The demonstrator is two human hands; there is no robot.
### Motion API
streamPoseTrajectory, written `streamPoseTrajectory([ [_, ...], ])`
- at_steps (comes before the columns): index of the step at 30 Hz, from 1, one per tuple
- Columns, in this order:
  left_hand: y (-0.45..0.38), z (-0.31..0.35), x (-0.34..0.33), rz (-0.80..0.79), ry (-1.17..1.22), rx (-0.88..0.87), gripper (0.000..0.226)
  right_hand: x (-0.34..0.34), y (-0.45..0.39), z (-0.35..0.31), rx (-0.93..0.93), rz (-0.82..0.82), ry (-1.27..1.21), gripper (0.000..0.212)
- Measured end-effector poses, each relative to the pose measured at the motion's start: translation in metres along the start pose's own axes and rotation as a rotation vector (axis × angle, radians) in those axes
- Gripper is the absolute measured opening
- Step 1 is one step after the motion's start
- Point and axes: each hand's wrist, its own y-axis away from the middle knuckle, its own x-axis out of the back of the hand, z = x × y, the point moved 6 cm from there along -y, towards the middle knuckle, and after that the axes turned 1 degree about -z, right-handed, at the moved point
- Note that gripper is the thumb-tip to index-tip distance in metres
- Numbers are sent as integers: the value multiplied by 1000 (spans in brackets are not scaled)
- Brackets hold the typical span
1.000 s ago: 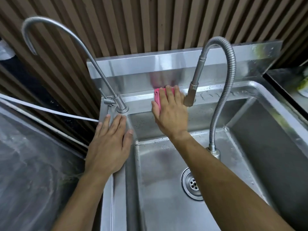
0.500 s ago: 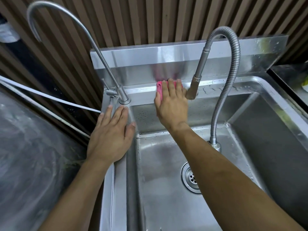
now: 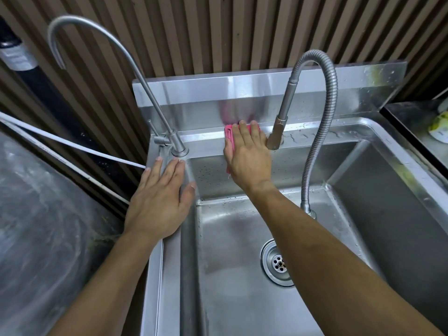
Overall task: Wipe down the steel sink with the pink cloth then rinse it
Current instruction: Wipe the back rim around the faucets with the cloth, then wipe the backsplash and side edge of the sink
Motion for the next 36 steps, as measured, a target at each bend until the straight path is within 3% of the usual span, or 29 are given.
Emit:
streamPoseTrajectory([
  [7,1,2,0,-4,-3,-3,83,1,-1,0,69,59,-2,51],
  [12,1,3,1,-31,-17,14,68,44,28,-9,118,289,-187,51],
  [16,5,10,8,10,12,-57,78,121,76,-8,261,490,-301,45],
  [22,-40,55,30,112,8,-188,68,248,94,74,335,722,-379,47],
  [26,-92,93,21,122,7,-187,67,251,40,147,96,957,-375,47],
  [28,-111,101,5,154,-12,-167,66,213,3,163,5,925,-378,48],
  [30,-124,101,-9,202,-37,-138,65,162,-34,166,-3,778,-375,49],
  [33,-131,96,-17,282,-54,-99,66,90,-67,138,153,502,-277,53],
  [36,-131,96,-16,298,-30,-67,71,60,-67,125,307,463,-121,60],
])
